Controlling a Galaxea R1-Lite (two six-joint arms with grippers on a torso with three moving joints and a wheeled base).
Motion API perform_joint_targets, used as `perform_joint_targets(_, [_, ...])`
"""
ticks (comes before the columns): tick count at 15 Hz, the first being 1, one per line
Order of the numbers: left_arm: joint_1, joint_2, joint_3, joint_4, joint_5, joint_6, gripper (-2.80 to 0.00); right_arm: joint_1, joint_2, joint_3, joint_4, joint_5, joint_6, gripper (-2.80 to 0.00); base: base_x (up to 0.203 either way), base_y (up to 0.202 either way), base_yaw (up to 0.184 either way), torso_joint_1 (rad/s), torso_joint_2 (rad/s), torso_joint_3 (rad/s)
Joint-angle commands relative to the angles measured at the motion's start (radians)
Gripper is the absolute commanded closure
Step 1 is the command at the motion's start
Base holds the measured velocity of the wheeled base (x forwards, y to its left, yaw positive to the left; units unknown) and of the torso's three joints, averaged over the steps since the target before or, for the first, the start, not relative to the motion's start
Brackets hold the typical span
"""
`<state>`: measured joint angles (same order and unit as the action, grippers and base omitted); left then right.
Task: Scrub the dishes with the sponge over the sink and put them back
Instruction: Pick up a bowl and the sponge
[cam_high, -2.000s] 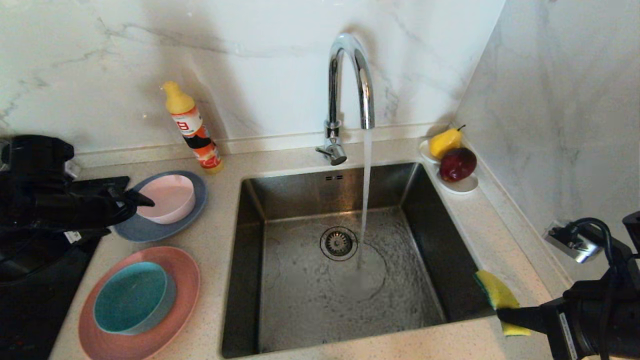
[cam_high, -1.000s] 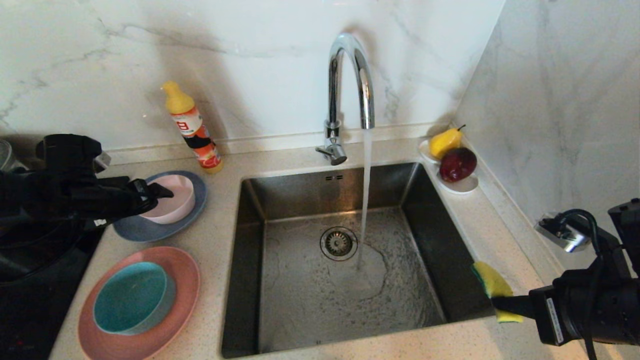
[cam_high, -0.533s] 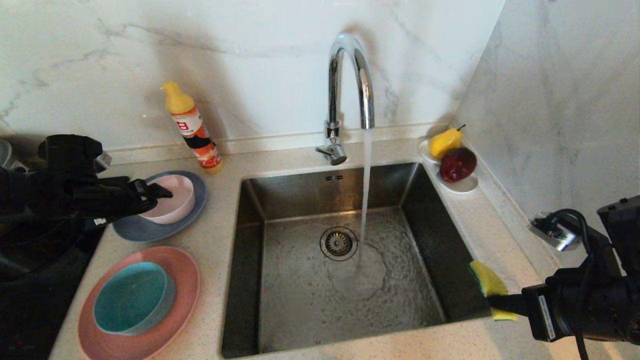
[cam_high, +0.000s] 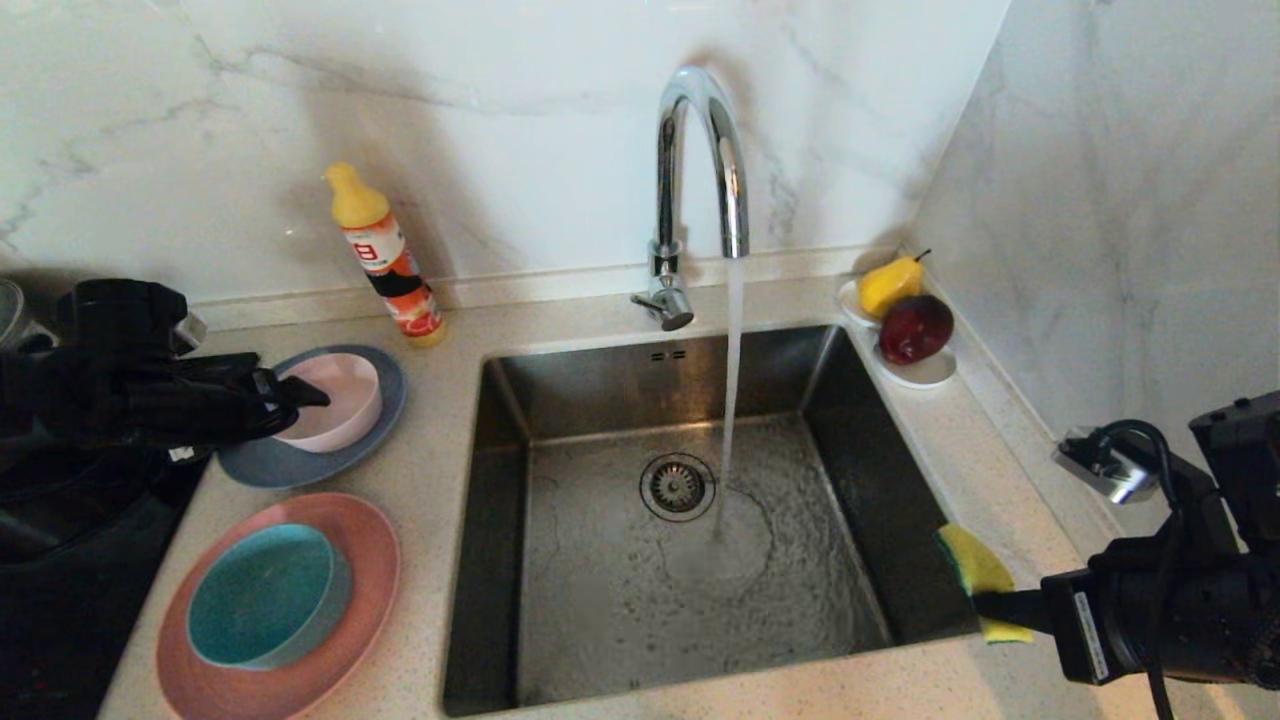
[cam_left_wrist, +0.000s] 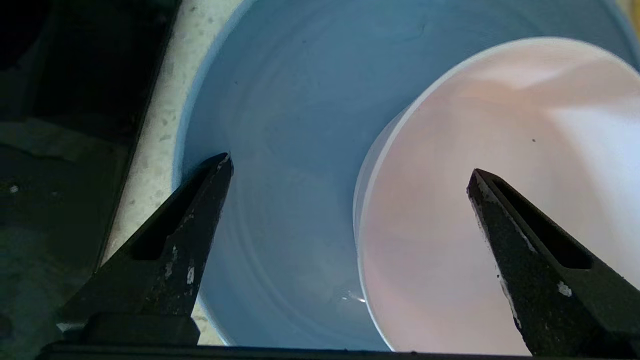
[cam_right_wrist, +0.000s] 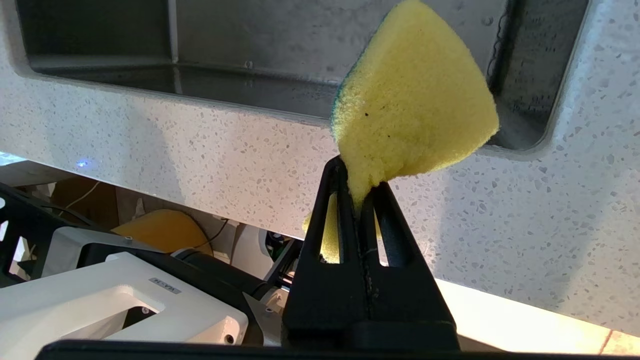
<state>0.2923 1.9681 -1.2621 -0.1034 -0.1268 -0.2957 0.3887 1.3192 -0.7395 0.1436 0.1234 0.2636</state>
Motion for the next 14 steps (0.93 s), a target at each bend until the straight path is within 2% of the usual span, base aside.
perform_joint_targets(1, [0.004,-0.003,0.001,-0.001,-0.001,-0.003,-2.8,0.001,0.006,-0.003,0.001,0.001,0.002,0.0,0.0,0.0,0.0,0.0,0.0,0.0])
perform_joint_targets(2, [0.005,-0.001,-0.003,-0.001,0.001,-0.003,-2.78,0.001,0.009,-0.003,-0.001,0.001,0.002,0.0,0.0,0.0,0.0,0.0,0.0,0.0])
perform_joint_targets(3, [0.005,0.0,-0.008,-0.001,0.0,-0.003,0.0,0.001,0.011,-0.003,-0.005,0.001,0.002,0.0,0.0,0.0,0.0,0.0,0.0,0.0])
perform_joint_targets(9, [0.008,-0.002,-0.008,-0.001,0.001,-0.003,0.0,0.001,0.012,-0.003,-0.006,0.001,0.002,0.0,0.0,0.0,0.0,0.0,0.0,0.0])
perform_joint_targets(14, [0.05,-0.009,-0.008,0.01,-0.001,0.018,0.0,0.002,0.015,-0.011,-0.006,0.005,0.002,0.0,0.0,0.0,0.0,0.0,0.0,0.0])
